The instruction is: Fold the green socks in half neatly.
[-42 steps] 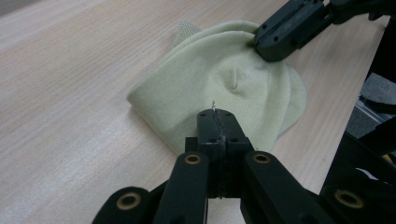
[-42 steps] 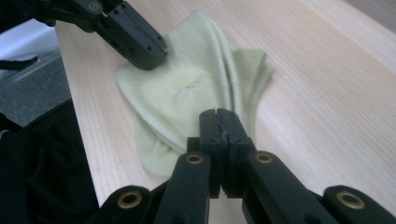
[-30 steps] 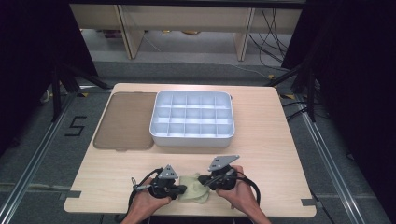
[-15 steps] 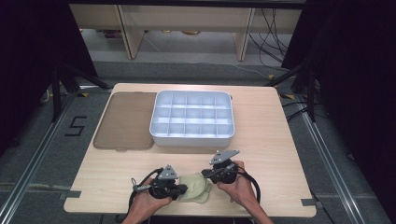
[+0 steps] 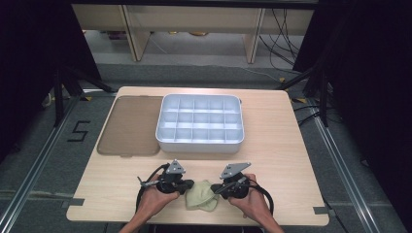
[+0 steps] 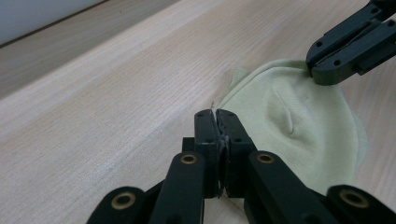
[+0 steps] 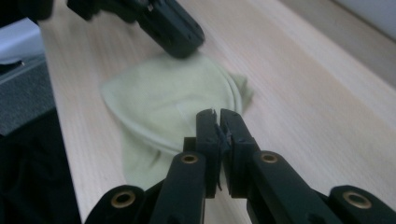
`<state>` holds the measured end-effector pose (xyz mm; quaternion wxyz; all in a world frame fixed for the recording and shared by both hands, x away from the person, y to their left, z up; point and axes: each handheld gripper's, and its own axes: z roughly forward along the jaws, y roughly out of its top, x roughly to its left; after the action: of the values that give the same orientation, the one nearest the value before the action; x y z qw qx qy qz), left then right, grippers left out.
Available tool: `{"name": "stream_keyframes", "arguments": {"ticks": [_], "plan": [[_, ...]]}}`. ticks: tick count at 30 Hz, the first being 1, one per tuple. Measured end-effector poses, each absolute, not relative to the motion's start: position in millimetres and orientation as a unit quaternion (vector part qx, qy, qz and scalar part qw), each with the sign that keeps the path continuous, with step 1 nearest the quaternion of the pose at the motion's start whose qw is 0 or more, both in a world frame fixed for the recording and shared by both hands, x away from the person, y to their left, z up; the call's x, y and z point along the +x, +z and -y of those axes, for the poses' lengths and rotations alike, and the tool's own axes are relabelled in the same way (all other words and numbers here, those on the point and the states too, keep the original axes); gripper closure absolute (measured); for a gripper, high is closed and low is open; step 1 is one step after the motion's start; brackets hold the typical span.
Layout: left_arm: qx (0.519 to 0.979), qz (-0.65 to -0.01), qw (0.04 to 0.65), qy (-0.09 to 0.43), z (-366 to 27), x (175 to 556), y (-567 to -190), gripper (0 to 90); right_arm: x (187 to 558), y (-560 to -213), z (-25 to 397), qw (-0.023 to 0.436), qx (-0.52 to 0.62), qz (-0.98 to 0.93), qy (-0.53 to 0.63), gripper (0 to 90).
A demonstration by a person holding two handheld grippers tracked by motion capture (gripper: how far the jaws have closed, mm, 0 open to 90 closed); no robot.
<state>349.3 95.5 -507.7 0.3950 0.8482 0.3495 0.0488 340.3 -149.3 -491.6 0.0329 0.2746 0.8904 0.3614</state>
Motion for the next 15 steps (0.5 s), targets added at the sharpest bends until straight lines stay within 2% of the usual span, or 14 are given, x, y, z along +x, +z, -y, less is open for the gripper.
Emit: {"name": "stream_keyframes", "arguments": {"ticks": [9,10,15], "plan": [[0.848,-0.349,0.395,0.056,-94.3,347.4,-508.8,87.2,337.8,-496.2,160.4,0.029,0.291,-0.892,0.345,87.5],[0.849,-0.348,0.395,0.056,-94.0,347.6,-508.7,87.1,335.7,-494.0,162.7,0.043,0.285,-0.892,0.349,86.9],[0.848,-0.348,0.396,0.056,-92.3,347.6,-508.8,86.8,330.6,-477.0,160.0,0.058,0.272,-0.879,0.387,86.4]]}}
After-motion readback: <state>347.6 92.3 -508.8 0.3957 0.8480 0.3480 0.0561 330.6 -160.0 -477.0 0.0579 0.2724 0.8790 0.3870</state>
